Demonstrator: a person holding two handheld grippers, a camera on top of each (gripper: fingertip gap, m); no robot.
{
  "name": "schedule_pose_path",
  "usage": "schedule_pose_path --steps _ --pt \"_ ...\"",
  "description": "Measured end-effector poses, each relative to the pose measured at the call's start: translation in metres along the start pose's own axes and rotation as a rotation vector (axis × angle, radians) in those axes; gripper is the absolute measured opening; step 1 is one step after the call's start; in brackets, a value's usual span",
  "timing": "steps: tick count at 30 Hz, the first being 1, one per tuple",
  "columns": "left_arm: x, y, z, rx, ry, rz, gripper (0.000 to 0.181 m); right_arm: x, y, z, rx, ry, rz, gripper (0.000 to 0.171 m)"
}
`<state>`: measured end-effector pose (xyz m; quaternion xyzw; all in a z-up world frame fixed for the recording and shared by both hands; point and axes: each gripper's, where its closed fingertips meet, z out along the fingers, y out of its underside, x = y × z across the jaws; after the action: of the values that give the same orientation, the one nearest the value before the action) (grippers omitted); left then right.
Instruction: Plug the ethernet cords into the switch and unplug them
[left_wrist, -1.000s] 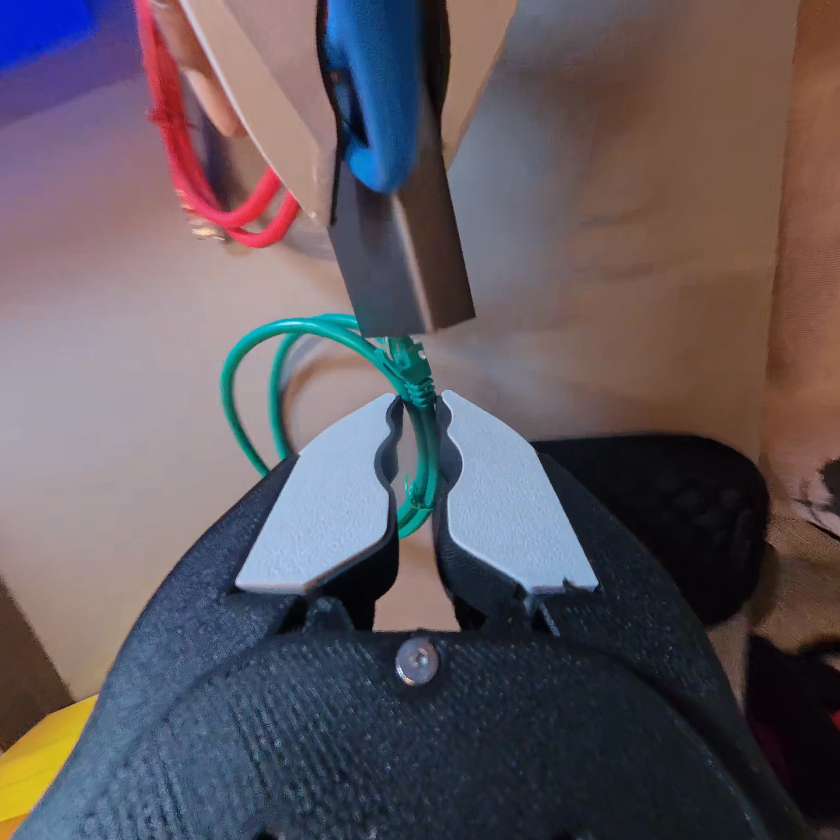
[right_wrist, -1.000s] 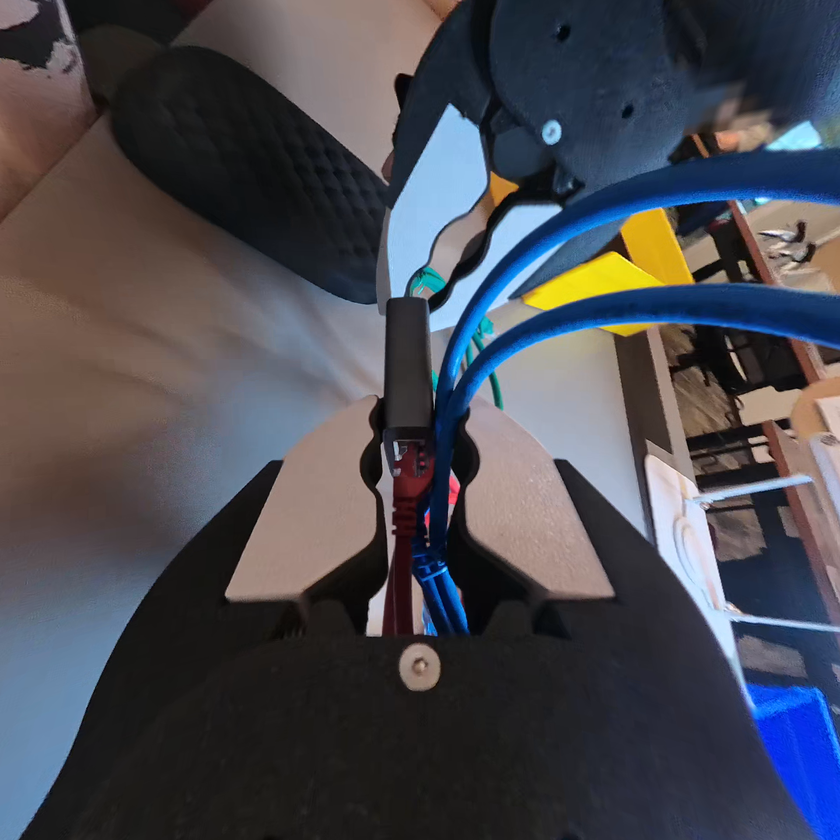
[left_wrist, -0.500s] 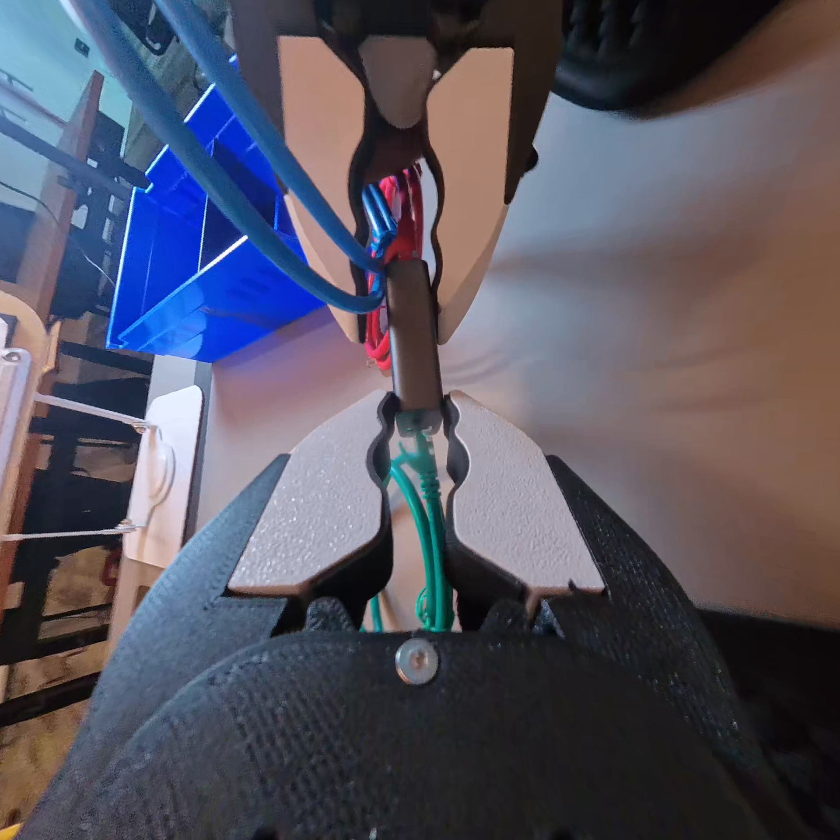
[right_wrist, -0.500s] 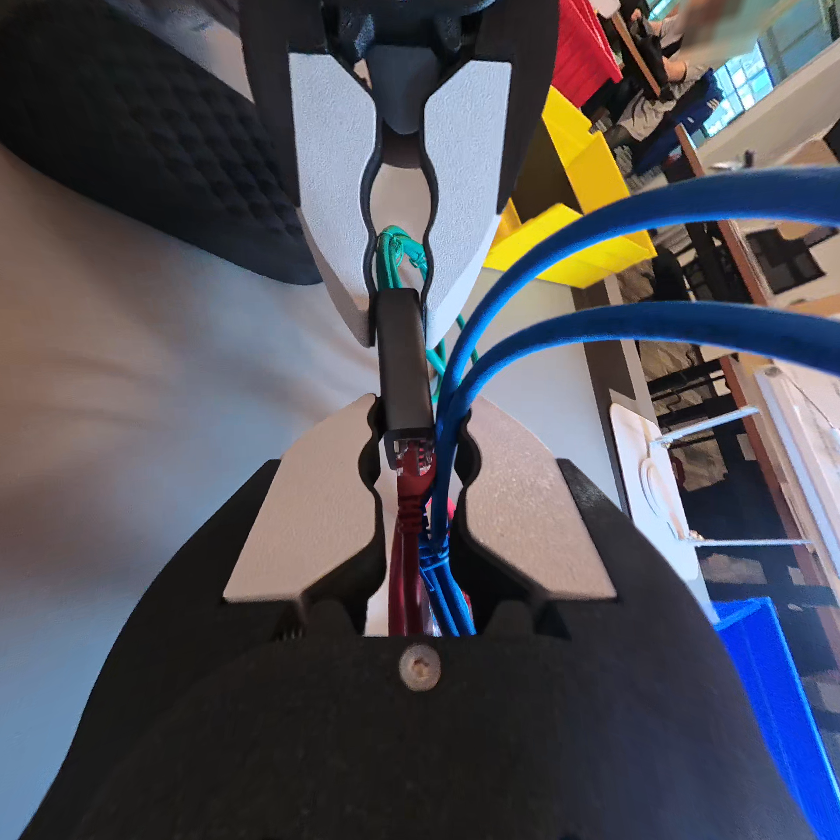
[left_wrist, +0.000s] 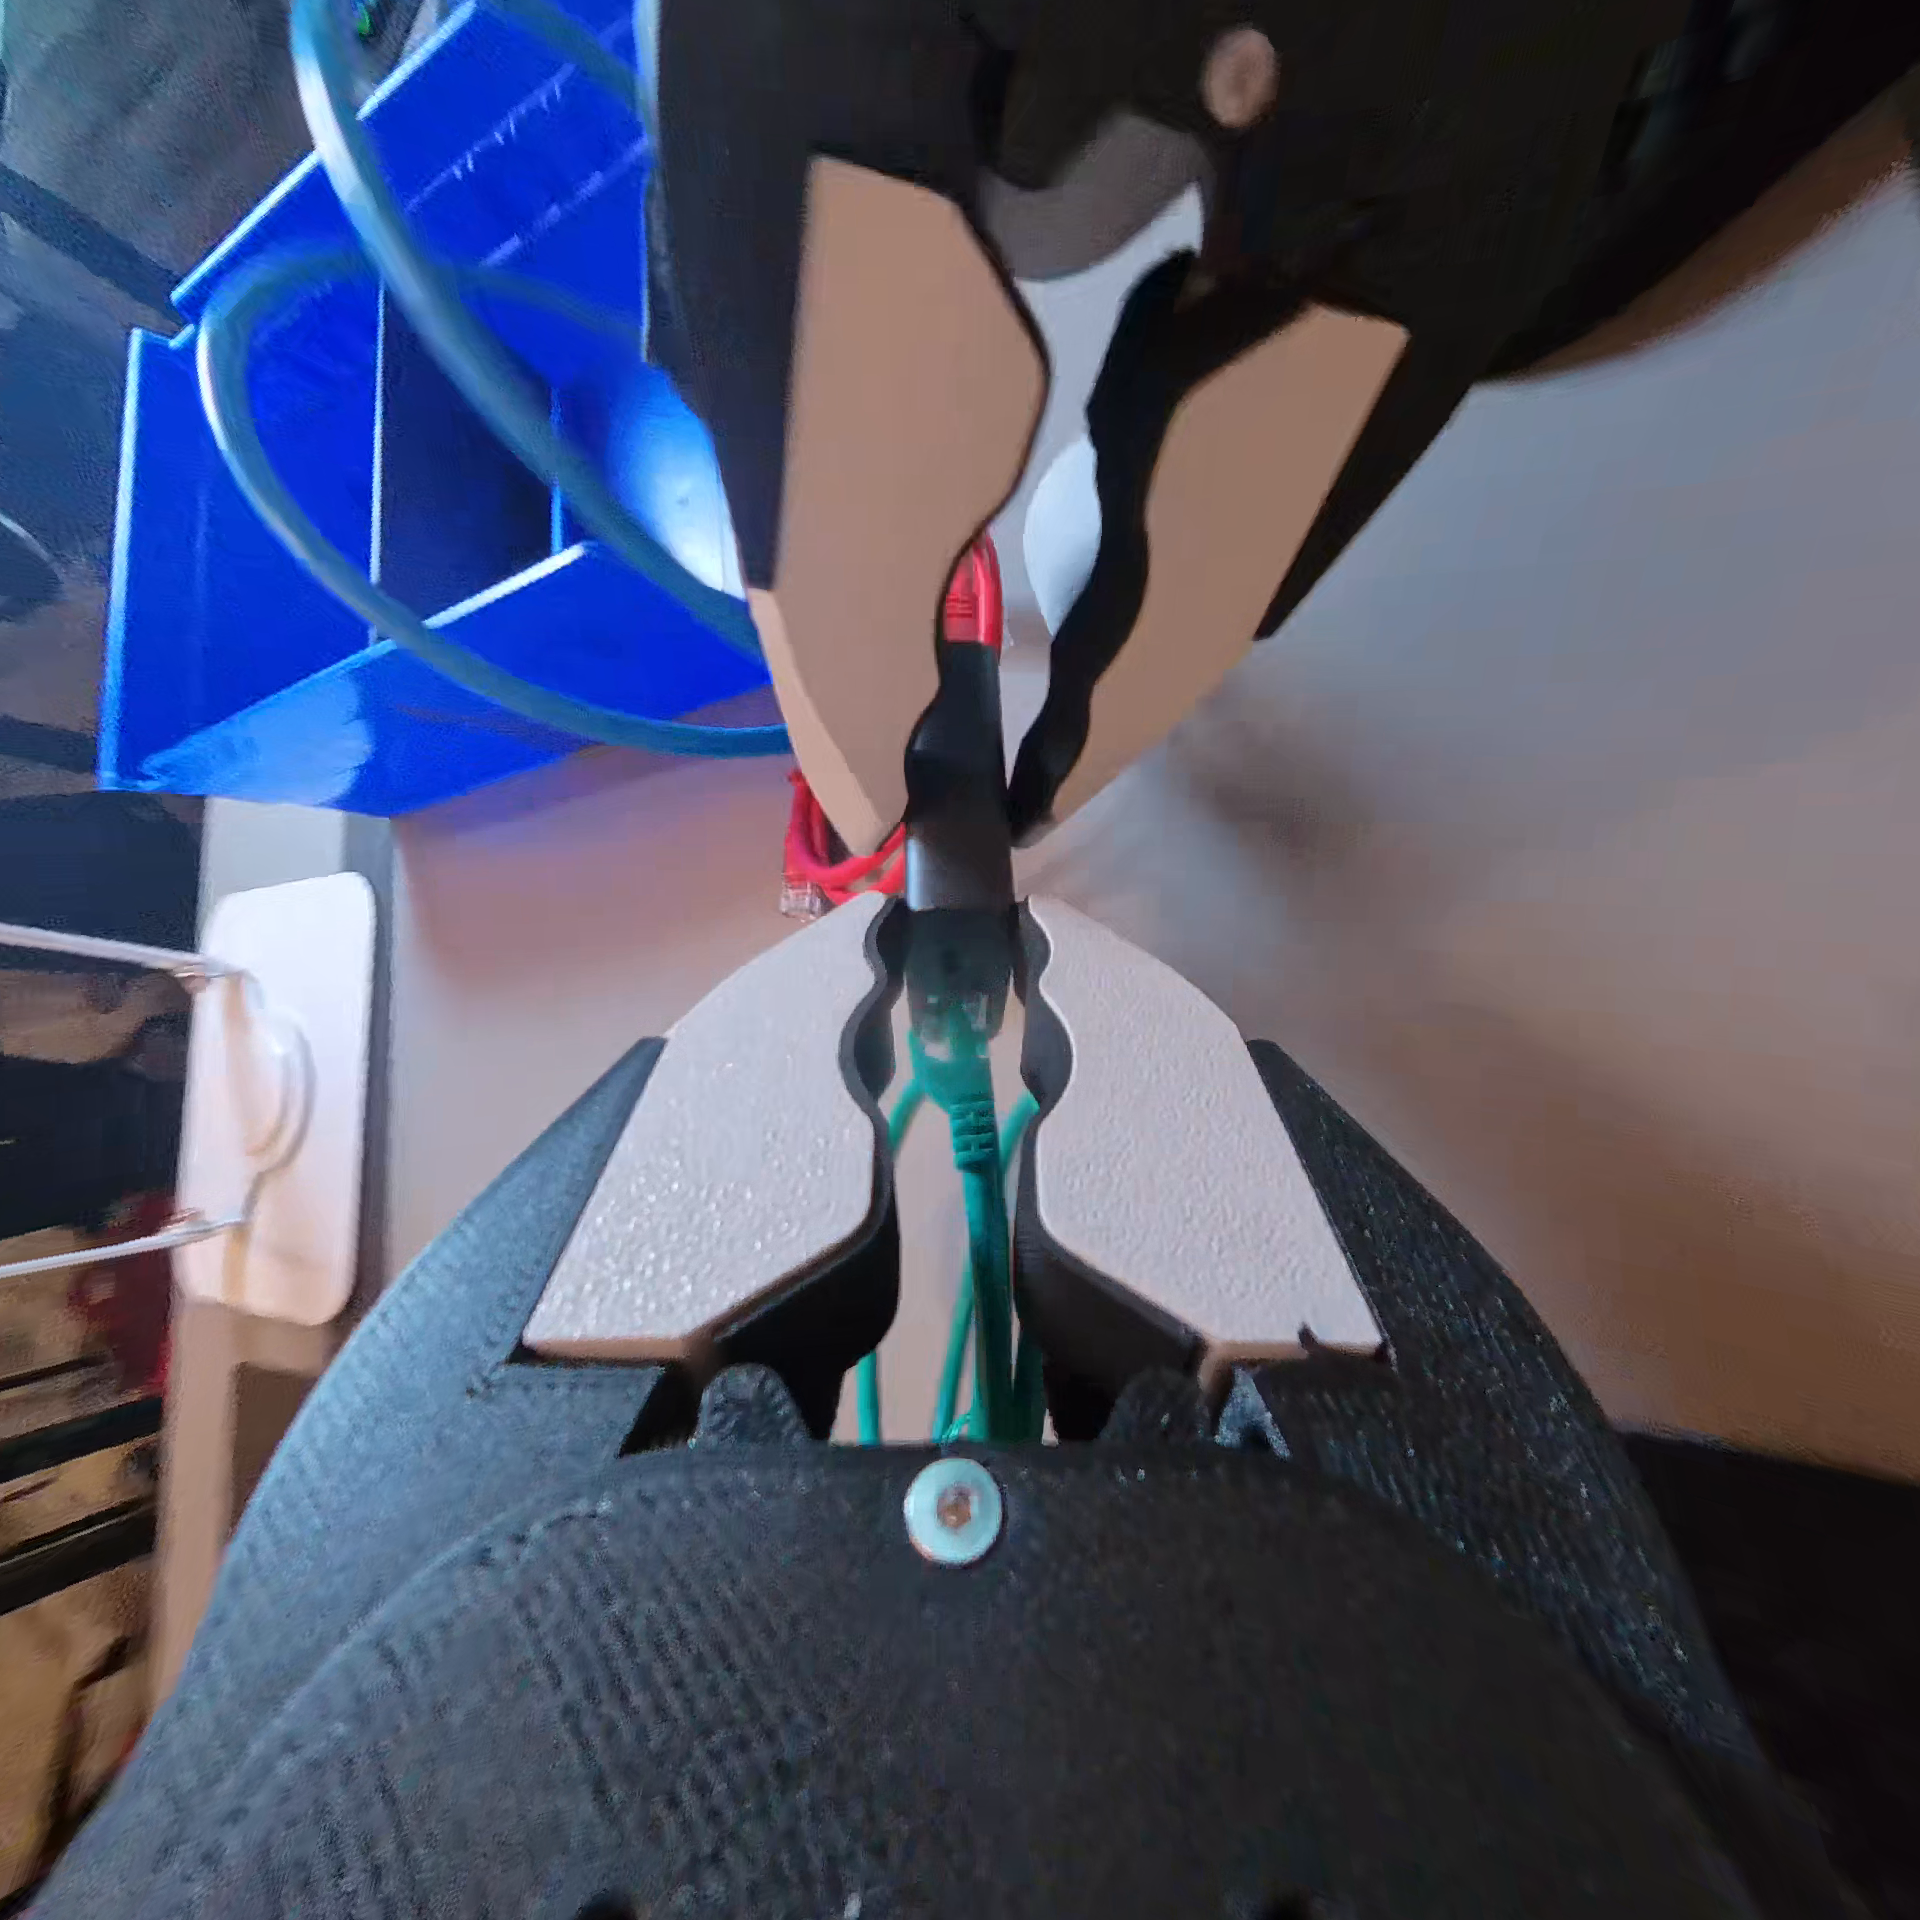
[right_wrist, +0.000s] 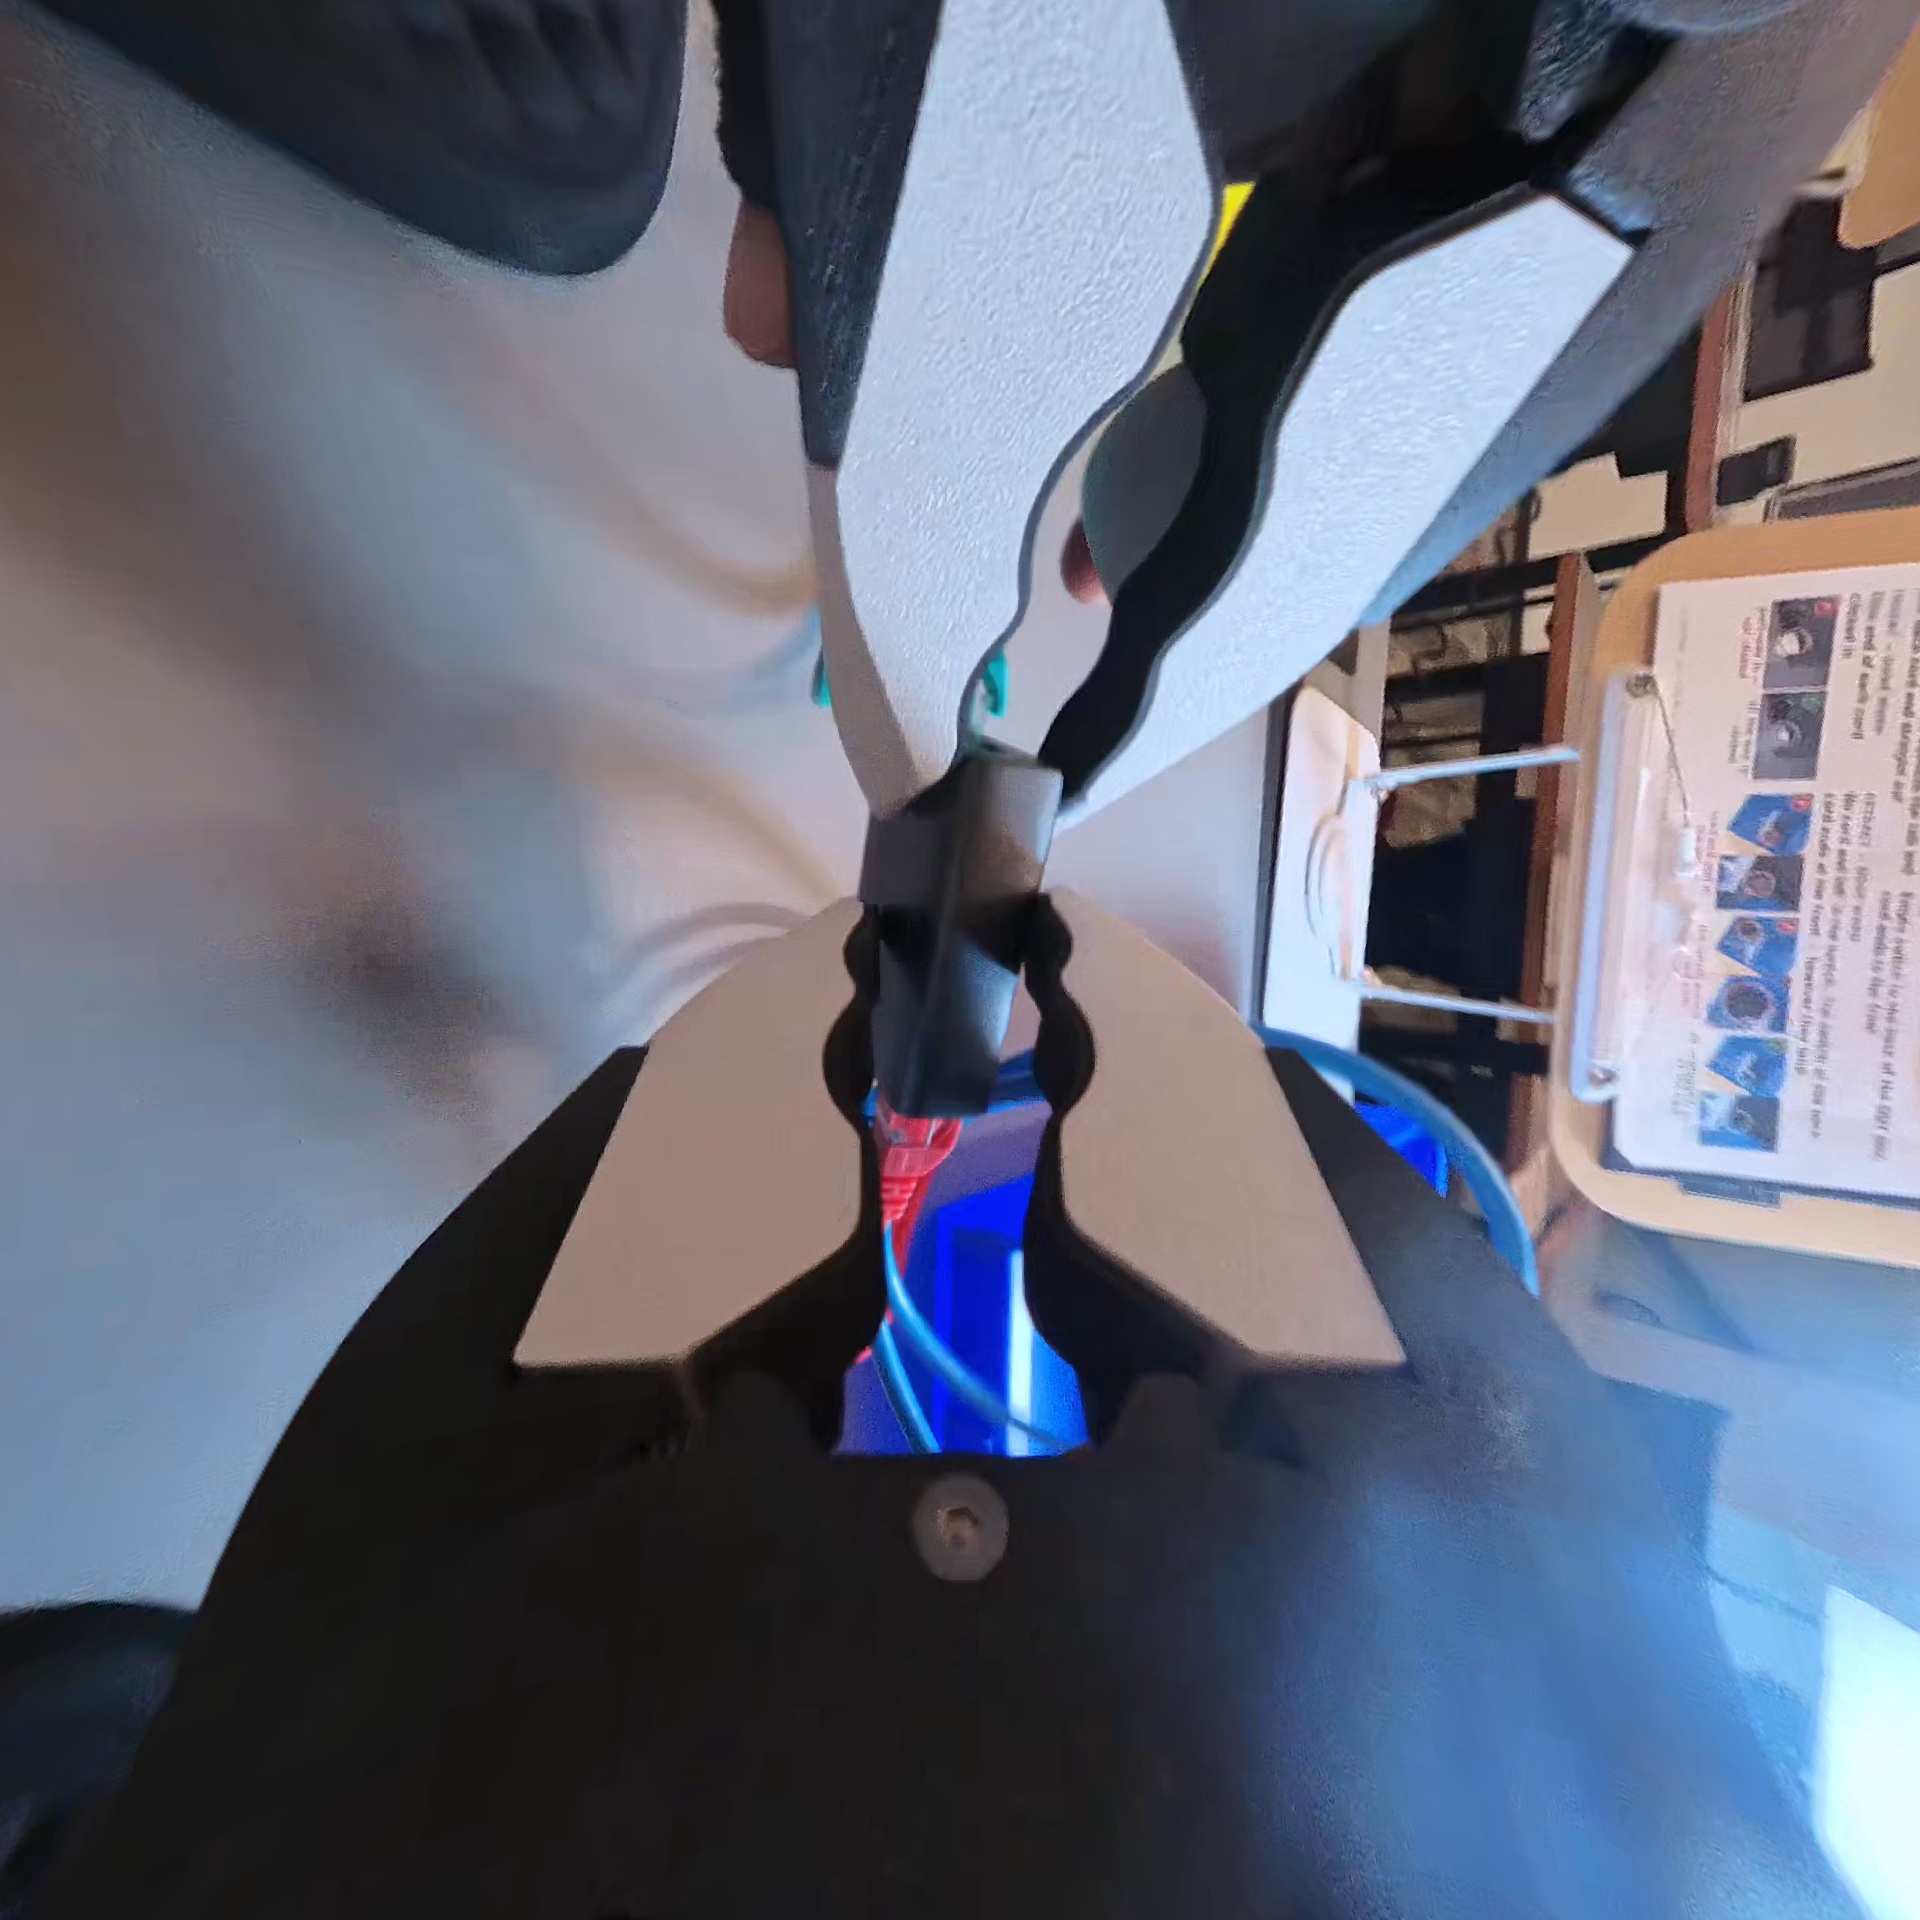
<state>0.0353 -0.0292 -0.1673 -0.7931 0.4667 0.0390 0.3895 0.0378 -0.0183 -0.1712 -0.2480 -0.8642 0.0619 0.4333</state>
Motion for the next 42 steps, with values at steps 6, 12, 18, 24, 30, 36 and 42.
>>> schedule_pose_path --steps 6,12,18,24,30,36,42 --pt "-0.025 -0.023 -0.063 0.285 -0.165 -0.089 0.021 0.037 0.029 -0.013 0.210 0.020 0.322 0.022" --pt "-0.016 -0.016 -0.065 0.435 -0.130 -0.240 0.035 0.091 0.012 -0.056 0.721 0.095 0.694 0.021" --pt "-0.025 -0.053 -0.060 0.788 0.038 -0.406 0.036 0.078 -0.050 -0.084 1.097 -0.034 0.704 0.020" --pt "-0.045 -0.022 -0.032 0.430 -0.039 -0.288 0.020 0.062 -0.017 -0.038 0.741 -0.112 0.718 0.022" --pt "-0.046 -0.021 -0.021 0.182 -0.048 -0.169 0.020 0.062 -0.008 -0.053 0.427 -0.043 0.456 0.036" --pt "-0.046 -0.044 -0.029 0.158 -0.119 -0.019 0.020 0.063 -0.015 -0.054 0.302 -0.068 0.262 0.022" --pt "-0.087 -0.018 -0.098 0.395 -0.437 -0.119 0.035 0.149 0.010 -0.107 0.277 0.064 0.260 0.023"
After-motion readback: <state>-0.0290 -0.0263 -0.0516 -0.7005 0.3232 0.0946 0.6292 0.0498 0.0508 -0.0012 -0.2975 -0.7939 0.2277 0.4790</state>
